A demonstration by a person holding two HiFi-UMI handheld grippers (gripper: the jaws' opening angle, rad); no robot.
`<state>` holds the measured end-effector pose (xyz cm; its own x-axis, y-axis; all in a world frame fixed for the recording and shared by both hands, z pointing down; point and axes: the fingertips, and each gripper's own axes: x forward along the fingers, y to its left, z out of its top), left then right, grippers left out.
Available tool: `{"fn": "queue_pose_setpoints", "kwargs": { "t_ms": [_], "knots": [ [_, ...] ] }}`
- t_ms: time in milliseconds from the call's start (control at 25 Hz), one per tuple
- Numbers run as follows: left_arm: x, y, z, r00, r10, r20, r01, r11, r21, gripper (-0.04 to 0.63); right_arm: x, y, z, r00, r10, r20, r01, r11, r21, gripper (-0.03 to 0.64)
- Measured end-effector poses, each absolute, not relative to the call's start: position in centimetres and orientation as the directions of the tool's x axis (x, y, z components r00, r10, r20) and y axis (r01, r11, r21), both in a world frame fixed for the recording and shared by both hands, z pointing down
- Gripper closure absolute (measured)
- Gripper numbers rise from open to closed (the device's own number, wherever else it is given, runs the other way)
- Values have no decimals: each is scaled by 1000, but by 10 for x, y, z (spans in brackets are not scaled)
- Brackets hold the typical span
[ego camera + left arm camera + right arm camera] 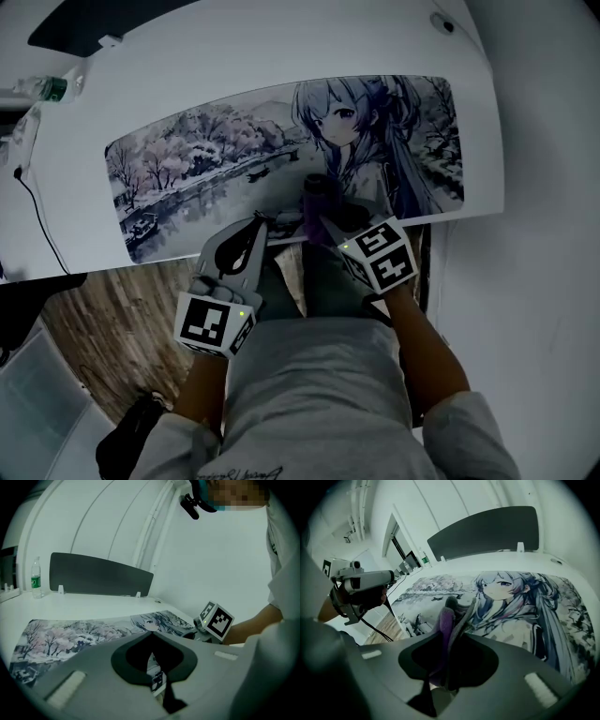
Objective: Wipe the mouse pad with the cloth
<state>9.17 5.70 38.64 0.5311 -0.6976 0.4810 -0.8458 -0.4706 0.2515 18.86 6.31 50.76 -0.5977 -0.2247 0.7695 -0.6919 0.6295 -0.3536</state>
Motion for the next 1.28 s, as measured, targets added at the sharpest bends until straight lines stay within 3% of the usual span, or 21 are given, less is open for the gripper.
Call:
{"fn": "queue_pose_setpoints", "kwargs": {
  "t_ms": [600, 1280],
  "knots": [
    [175, 45, 383, 585, -651, 485, -804, -546, 236, 575, 304, 46, 509, -555, -286, 781, -753, 571, -327, 514],
    [214, 17, 371, 607, -634, 479, -781, -588, 210, 575, 434, 28, 508, -430, -334, 838, -835, 500, -229, 512]
  ]
}}
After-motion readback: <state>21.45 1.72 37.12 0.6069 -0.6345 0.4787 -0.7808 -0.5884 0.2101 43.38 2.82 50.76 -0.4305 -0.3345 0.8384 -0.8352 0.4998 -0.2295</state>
